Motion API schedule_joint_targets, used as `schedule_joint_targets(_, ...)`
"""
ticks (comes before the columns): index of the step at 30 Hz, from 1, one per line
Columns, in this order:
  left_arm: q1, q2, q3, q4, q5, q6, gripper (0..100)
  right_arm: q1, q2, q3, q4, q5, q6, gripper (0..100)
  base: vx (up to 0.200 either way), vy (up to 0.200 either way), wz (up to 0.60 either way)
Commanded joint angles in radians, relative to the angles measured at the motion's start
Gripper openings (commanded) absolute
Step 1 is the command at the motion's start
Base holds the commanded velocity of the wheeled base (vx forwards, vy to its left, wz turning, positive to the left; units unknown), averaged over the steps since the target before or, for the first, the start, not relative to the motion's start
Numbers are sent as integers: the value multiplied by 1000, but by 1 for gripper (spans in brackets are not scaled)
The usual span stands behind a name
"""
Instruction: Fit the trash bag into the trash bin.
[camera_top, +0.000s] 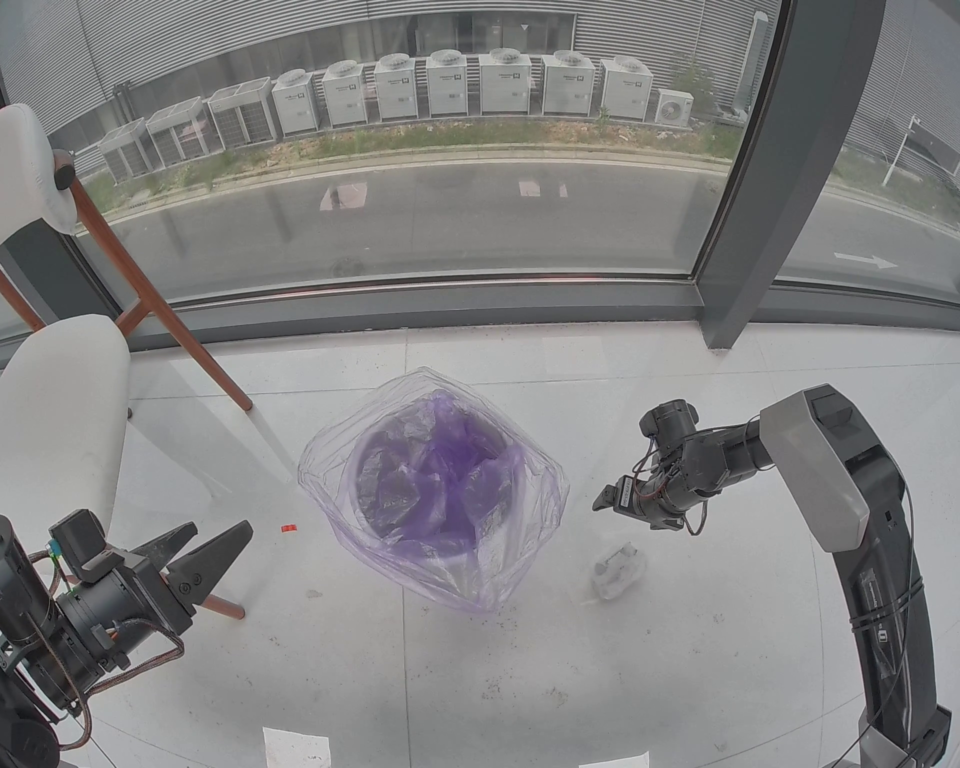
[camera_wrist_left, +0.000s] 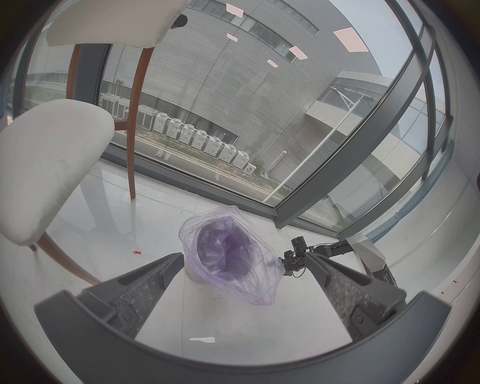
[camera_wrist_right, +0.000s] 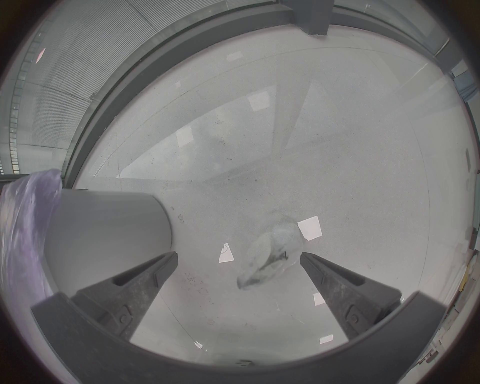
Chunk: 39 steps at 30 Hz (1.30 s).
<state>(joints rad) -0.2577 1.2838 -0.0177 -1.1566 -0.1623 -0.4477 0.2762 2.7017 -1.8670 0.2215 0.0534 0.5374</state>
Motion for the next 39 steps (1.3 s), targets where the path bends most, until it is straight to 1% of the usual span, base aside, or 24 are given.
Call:
schedule_joint_targets(1, 5, -3, 18, 2, 20, 6, 100, 14, 105, -123, 99, 0, 6, 100, 0, 0, 0)
schedule_joint_targets(7, 5, -3, 18, 3, 20, 6, 100, 23, 112, -116, 107, -1, 18, 100, 0, 0, 0)
schedule_joint_targets(11, 6, 2, 16, 2, 14, -2, 100, 26, 112, -116, 107, -7, 47, 100, 0, 0, 0)
schedule_joint_targets(15, 11, -3, 18, 3, 6, -51, 100, 24, 112, -118, 107, -4, 53, 100, -200, 0, 0)
schedule_joint_targets(23, 11, 0, 18, 9, 15, -42, 100, 21, 148, -133, 95, -12, 52, 100, -200, 0, 0)
schedule_joint_targets(25, 12, 8, 16, 8, 27, -40, 100, 20, 182, -133, 101, -17, 53, 100, 0, 0, 0)
schedule_joint_targets(28, 9, 8, 16, 8, 98, -42, 100, 17, 222, -133, 95, -20, 58, 100, 0, 0, 0)
schedule_joint_targets(30, 9, 3, 16, 2, 121, -42, 100, 15, 260, -133, 95, -24, 61, 100, 0, 0, 0)
schedule_joint_targets(34, 12, -27, 18, 3, 138, -42, 100, -3, 357, -133, 96, -67, 64, 100, 0, 0, 0)
schedule_joint_targets(36, 12, -54, 18, 3, 164, -46, 100, -6, 391, -133, 105, -69, 73, 100, 0, 0, 0)
schedule_joint_targets(39, 12, -55, 18, 5, 179, -46, 100, -2, 395, -133, 108, -55, 151, 100, 0, 0, 0)
